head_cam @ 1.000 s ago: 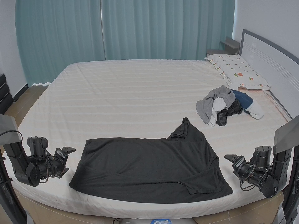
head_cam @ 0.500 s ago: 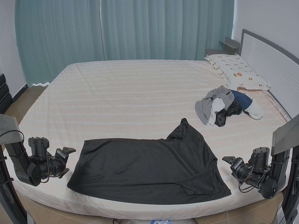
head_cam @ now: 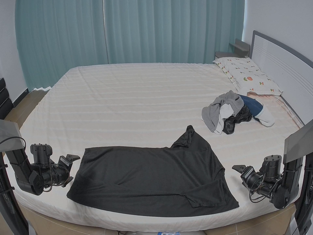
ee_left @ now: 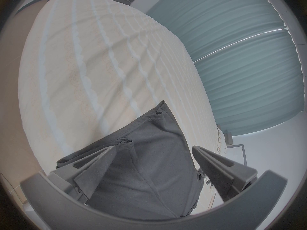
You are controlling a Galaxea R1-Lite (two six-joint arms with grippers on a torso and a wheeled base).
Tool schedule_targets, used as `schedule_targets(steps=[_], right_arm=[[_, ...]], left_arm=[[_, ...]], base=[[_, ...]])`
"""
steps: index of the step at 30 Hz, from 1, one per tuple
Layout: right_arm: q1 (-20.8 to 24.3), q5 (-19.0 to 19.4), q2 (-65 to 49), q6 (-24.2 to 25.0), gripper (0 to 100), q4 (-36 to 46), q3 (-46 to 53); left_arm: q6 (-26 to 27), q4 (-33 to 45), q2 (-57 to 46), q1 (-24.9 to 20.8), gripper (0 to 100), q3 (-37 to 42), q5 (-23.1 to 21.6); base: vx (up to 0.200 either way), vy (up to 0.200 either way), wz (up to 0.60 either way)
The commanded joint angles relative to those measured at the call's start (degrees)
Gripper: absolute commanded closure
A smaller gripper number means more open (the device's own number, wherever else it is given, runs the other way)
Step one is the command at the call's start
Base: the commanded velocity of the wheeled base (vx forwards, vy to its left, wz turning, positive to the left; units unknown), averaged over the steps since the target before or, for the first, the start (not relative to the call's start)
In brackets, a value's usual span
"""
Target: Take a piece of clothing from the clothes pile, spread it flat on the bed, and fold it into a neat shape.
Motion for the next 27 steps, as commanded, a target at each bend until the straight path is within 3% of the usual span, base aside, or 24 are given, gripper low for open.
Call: schedule_targets(steps=[1, 12, 19, 22, 27], right_arm=[[0.17, -0.03, 0.2, -0.02, 0, -0.67, 0.24], [0.96, -0.03, 2.04, 0.33, 0, -0.67, 0.32], [1.14, 0.05, 2.66, 0.77, 0, -0.67, 0.41], [1.93, 0.32, 3.54, 4.11, 0, -0.67, 0.06], [2.01, 1.46, 3.62, 4.81, 0, -0.67, 0.24]], left_arm=[[-0.04, -0.05, -0.49, 0.04, 0, -0.36, 0.01], [1.19, 0.83, 0.47, 0.04, 0, -8.62, 4.05], [8.22, 3.29, 5.92, -0.14, 0, -18.2, 4.14], [10.24, 8.04, 10.84, -0.49, 0, -26.64, 4.14], [15.34, 15.42, 16.2, -1.72, 0, -35.78, 4.23]], base=[[0.0, 0.0, 0.0], [0.0, 0.0, 0.0], [0.0, 0.0, 0.0], [0.0, 0.0, 0.0], [0.0, 0.0, 0.0]])
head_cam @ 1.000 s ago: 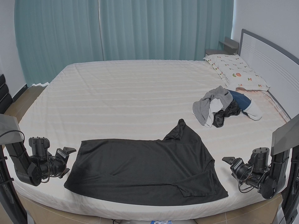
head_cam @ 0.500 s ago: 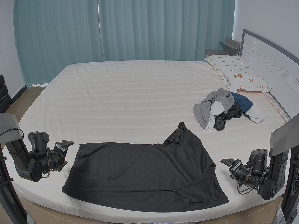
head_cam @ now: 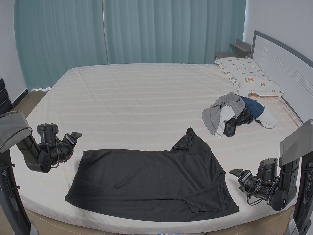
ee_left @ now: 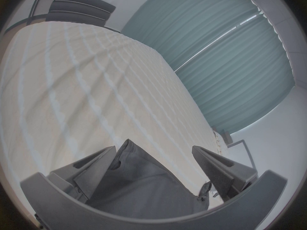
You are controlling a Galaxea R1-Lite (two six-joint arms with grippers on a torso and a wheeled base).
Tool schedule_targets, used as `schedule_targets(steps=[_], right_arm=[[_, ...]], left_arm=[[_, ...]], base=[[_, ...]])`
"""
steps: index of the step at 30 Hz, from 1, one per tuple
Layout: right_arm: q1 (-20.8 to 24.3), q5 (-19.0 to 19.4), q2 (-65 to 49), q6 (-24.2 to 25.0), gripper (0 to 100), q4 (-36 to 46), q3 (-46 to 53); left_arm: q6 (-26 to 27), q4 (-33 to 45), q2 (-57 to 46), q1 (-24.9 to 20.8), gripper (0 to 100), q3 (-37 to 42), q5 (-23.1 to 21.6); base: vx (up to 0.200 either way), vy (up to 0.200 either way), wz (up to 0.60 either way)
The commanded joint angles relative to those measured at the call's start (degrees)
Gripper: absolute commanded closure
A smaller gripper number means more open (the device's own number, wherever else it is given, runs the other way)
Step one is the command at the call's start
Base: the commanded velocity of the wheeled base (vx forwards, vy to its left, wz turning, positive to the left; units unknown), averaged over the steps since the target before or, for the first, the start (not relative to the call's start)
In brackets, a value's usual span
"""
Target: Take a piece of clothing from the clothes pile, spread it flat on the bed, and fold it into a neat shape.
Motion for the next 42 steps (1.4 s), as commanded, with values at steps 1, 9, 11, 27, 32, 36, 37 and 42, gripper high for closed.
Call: schedule_targets(steps=[1, 9, 11, 27, 32, 36, 37, 42], right_arm=[[0.53, 1.47, 1.22, 1.54, 0, -0.67, 0.06], [1.76, 2.0, 3.15, 1.36, 0, -0.67, 0.06], [1.93, 1.74, 3.59, 1.27, 0, -0.76, -0.21], [2.29, 1.65, 3.77, 1.27, 0, -0.76, -0.3], [2.29, 1.65, 3.77, 1.27, 0, -0.76, -0.38], [2.29, 1.65, 3.77, 1.27, 0, -0.76, -0.38], [2.29, 1.65, 3.77, 1.27, 0, -0.76, -0.38], [2.29, 1.65, 3.77, 1.27, 0, -0.76, -0.38]], left_arm=[[4.83, 6.61, 9.49, -1.27, 0, -12.06, 0.09], [9.31, 15.49, 13.44, -1.8, 0, -22.61, -0.61], [9.49, 15.75, 13.35, -1.98, 0, -22.43, -0.7], [12.48, 15.14, 14.32, -1.98, 0, -20.32, -0.26], [12.57, 15.14, 14.67, -1.98, 0, -20.5, -0.17], [12.57, 15.05, 14.76, -1.89, 0, -20.59, -0.08], [12.57, 15.05, 14.76, -1.89, 0, -20.59, -0.08], [13.01, 15.05, 14.94, -1.89, 100, -20.59, -0.08]], base=[[0.0, 0.0, 0.0], [0.0, 0.0, 0.0], [0.0, 0.0, 0.0], [0.0, 0.0, 0.0], [0.0, 0.0, 0.0], [0.0, 0.0, 0.0], [0.0, 0.0, 0.0], [0.0, 0.0, 0.0]])
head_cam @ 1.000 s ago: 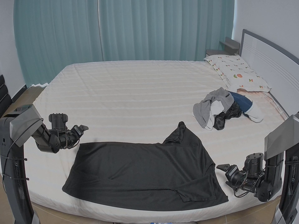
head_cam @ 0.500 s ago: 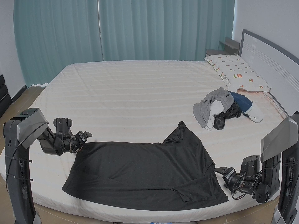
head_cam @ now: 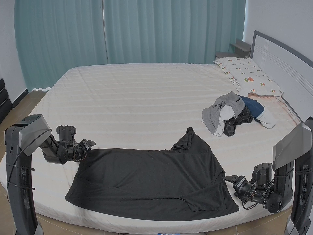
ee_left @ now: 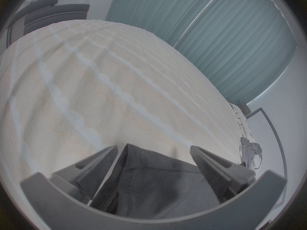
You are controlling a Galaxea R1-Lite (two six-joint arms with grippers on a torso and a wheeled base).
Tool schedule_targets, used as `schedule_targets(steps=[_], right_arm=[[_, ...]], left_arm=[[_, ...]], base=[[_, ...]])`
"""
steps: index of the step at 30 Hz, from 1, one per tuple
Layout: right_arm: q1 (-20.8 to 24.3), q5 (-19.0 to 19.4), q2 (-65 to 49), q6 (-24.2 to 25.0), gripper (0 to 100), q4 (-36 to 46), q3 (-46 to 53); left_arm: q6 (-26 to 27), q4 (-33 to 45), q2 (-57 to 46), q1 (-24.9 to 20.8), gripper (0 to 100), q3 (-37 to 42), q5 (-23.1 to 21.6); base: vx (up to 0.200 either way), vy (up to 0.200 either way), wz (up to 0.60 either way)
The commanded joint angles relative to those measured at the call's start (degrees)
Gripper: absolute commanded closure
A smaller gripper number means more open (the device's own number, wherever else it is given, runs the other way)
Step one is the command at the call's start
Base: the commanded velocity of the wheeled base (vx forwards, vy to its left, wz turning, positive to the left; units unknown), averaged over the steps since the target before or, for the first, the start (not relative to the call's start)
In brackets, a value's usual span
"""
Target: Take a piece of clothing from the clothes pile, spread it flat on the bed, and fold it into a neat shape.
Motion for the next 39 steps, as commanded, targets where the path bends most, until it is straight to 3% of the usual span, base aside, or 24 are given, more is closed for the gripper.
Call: schedule_targets(steps=[1, 9, 13, 16, 19, 24, 29, 34, 39], right_arm=[[0.03, 0.13, 0.1, 0.08, 0, -0.76, -0.09], [0.03, -0.4, -2.54, -2.38, 0, -0.58, -2.73], [1.17, -0.49, -2.1, -5.19, 0, -0.49, -4.14], [1.0, -0.93, -1.84, -8.53, 0, -0.49, -5.1], [0.03, -1.28, -1.84, -18.02, 0, -0.32, -8.18], [-0.23, -1.28, -0.61, -23.39, 0, 0.47, -15.12], [-1.73, -0.22, 1.68, -28.13, 0, 10.49, -28.75], [-2.08, 3.73, 3.7, -28.22, 0, 21.39, -40.61], [-2.34, 6.98, 9.32, -28.31, 0, 26.05, -50.19]], left_arm=[[0.22, -0.03, 0.11, 0.01, 100, -0.11, 0.09], [-1.01, -6.45, -0.15, 1.07, 100, 2.62, 1.06], [-5.05, -11.1, -0.15, 1.24, 100, 4.02, 1.15], [-6.55, -12.33, -0.33, 1.24, 100, 4.81, 1.15], [-6.9, -12.69, -0.5, 1.33, 100, 5.78, 1.06], [-9.54, -12.69, -1.21, 1.77, 100, 6.22, 1.15], [-12.79, -12.69, -1.82, 2.03, 100, 6.22, 0.97], [-12.79, -12.77, -1.91, 1.95, 100, 6.4, 0.88], [-12.79, -12.77, -1.91, 1.95, 100, 6.4, 0.97]], base=[[0.0, 0.0, 0.0], [0.0, 0.0, 0.0], [0.0, 0.0, 0.0], [0.0, 0.0, 0.0], [0.0, 0.0, 0.0], [0.0, 0.0, 0.0], [0.0, 0.0, 0.0], [0.0, 0.0, 0.0], [0.0, 0.0, 0.0]])
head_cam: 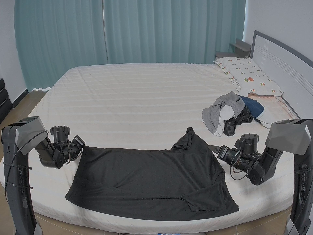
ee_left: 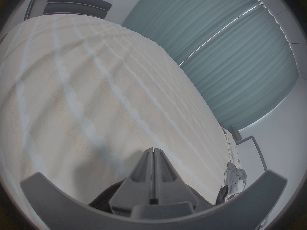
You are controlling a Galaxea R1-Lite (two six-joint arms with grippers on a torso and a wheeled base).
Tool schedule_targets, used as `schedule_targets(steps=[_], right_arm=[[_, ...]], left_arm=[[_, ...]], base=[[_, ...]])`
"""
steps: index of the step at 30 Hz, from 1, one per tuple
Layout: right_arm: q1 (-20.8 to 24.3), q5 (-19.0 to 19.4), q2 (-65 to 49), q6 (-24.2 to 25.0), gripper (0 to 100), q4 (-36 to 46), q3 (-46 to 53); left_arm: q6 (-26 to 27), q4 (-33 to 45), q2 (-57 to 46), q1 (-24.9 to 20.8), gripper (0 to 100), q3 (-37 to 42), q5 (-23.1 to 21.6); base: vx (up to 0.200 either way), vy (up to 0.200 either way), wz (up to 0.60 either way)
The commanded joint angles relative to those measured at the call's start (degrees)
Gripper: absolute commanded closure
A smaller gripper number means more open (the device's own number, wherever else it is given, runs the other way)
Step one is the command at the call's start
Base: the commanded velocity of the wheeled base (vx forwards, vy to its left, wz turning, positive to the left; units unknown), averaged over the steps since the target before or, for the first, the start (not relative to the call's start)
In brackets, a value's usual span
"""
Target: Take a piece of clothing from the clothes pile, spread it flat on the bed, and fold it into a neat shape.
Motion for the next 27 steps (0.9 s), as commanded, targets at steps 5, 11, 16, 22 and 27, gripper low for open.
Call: schedule_targets(steps=[5, 11, 16, 22, 27], right_arm=[[-1.48, 3.73, 10.06, -0.85, 0, 15.36, -21.06], [-1.48, 4.08, 13.05, -0.42, 0, 15.98, -26.24], [-1.39, 4.17, 14.54, -0.15, 0, 16.77, -29.94], [-1.39, 4.52, 15.16, 2.05, 0, 16.77, -30.99], [-1.48, 5.66, 15.16, 3.8, 100, 16.77, -30.99]], left_arm=[[-0.42, -0.05, -0.36, 0.07, 100, 0.19, -0.04], [-0.34, -0.05, -0.36, 0.07, 100, 0.19, -0.04], [-0.34, -0.05, -0.36, -0.02, 100, 0.19, -0.04], [-0.25, -0.05, -0.36, -0.02, 100, 0.19, -0.04], [-0.25, -0.05, -0.27, -0.02, 100, 0.19, -0.04]], base=[[0.0, 0.0, 0.0], [0.0, 0.0, 0.0], [0.0, 0.0, 0.0], [0.0, 0.0, 0.0], [0.0, 0.0, 0.0]])
